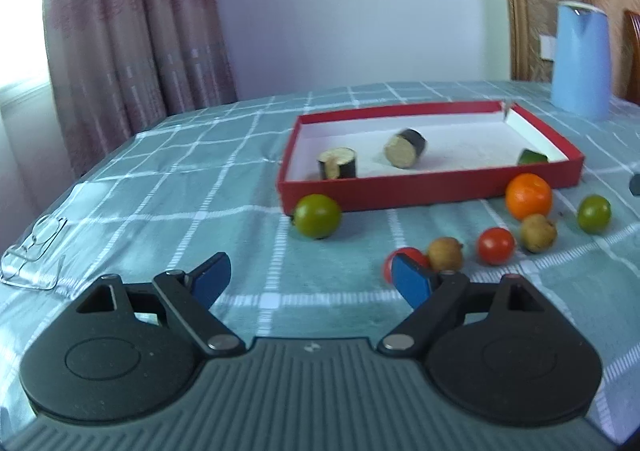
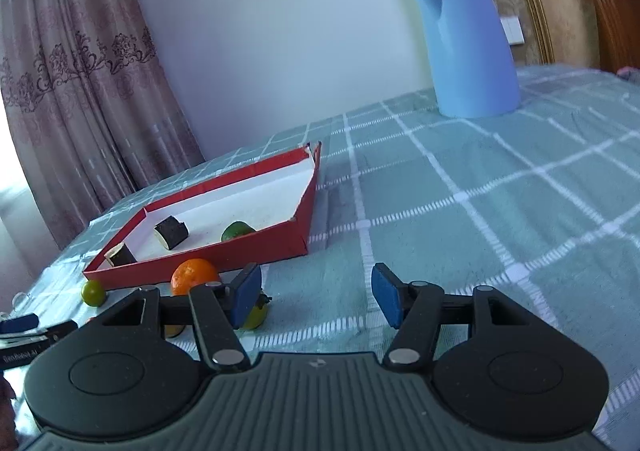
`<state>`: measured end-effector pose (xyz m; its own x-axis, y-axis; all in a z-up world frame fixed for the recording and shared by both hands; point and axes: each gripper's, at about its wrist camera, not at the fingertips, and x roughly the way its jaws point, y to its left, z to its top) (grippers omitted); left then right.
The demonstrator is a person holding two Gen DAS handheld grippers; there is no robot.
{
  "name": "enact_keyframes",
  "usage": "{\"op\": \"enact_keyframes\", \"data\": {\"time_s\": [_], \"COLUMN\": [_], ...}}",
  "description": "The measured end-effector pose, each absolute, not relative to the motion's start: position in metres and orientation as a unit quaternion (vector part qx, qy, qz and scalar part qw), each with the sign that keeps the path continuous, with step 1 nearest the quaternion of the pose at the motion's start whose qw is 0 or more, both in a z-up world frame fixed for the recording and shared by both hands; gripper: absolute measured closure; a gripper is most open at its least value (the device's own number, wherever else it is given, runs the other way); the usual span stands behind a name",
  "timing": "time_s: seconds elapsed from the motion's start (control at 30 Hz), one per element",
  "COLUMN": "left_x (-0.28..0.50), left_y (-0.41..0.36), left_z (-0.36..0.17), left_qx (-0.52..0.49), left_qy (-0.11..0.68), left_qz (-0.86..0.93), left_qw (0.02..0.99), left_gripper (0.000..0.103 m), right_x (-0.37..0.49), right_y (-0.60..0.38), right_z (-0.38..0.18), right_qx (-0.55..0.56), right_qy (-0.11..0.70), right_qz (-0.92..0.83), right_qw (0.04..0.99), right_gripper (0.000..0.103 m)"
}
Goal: Organize fruits
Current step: 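Carry the eggplant chunk into the red tray and open the right gripper, then grasp the red cherry tomato with the left gripper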
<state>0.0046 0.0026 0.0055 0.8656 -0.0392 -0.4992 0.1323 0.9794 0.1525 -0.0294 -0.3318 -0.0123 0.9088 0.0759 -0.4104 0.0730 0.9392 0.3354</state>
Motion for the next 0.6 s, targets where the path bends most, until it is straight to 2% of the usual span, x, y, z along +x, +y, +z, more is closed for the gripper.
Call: {"op": "enact_keyframes", "data": {"time_s": [0.4,0.5,0.6], "left_x": [0.026,0.033,0.038], "left_y": [-0.027,-0.032,-0.032], "left_z": [-0.002,-0.004,-0.005], "left_qx": [0.118,0.12,0.11], "left_qy": [0.286,0.296,0.303], "left_qz": [-0.065,-0.06,-0.067], "left_qw": [0.949,0.946,0.944], "left_gripper": [0.012,0.016,0.026], "right_x": [-0.035,-0.034,-0.034], "right_y": [-0.344,-0.345,-0.345], "right_z": [-0.015,-0.015,-0.015], "right_qx": [0.223,0.225,0.223], "right_qy": [0.197,0.197,0.198], "right_qz": [0.014,0.016,0.018], "right_qw": [0.955,0.954,0.954], "right_gripper": [0.039,0.039,0.039]}}
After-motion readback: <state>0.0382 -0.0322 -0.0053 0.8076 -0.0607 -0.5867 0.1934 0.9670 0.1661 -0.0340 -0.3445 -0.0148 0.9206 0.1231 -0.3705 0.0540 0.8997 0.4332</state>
